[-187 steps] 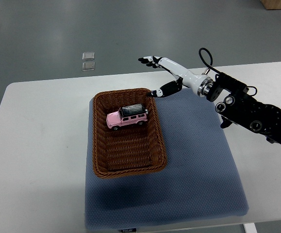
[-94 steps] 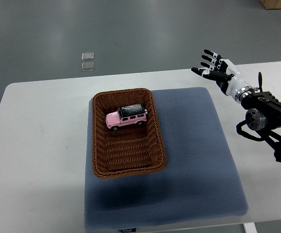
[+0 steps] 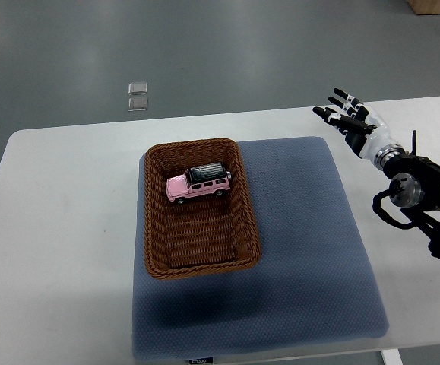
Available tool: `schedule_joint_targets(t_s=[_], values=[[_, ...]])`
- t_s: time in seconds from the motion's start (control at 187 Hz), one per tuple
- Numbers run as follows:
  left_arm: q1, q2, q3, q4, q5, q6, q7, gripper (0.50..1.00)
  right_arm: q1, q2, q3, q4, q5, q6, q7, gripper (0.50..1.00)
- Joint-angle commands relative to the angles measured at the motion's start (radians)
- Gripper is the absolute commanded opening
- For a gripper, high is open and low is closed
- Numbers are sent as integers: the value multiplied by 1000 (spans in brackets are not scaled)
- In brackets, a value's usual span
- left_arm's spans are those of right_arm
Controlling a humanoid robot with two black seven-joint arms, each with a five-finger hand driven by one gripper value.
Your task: Place pink car in brown basket
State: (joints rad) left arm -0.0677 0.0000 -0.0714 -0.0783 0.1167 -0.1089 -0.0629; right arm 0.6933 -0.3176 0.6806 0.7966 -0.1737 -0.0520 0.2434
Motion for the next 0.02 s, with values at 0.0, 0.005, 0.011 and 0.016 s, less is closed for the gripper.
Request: schedule_joint_targets(t_s=[0.0, 0.005, 0.011, 0.016], values=[[0, 0, -1, 0, -2, 0, 0, 1000, -1, 0, 1, -8, -3, 0, 0, 917], [0, 0, -1, 0, 0, 0, 0, 1000, 0, 0, 1, -13, -3, -2, 0, 917], [0, 0, -1, 0, 0, 0, 0, 1000, 0, 0, 1, -13, -3, -2, 0, 917], [0, 0, -1, 0, 0, 0, 0, 1000, -1, 0, -1, -14, -3, 0, 0, 917]])
